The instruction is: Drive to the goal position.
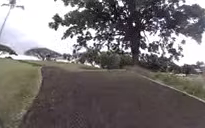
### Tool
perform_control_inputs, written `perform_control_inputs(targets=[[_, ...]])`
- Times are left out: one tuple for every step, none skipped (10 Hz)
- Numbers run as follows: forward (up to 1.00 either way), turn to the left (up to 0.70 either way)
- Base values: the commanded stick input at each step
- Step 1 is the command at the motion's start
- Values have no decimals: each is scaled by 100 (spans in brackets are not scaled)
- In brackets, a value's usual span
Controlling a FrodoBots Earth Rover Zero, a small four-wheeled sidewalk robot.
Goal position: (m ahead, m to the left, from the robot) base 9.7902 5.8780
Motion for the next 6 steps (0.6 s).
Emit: perform_control_inputs(targets=[[85,16],[85,25],[85,34],[85,34],[85,34],[83,33]])
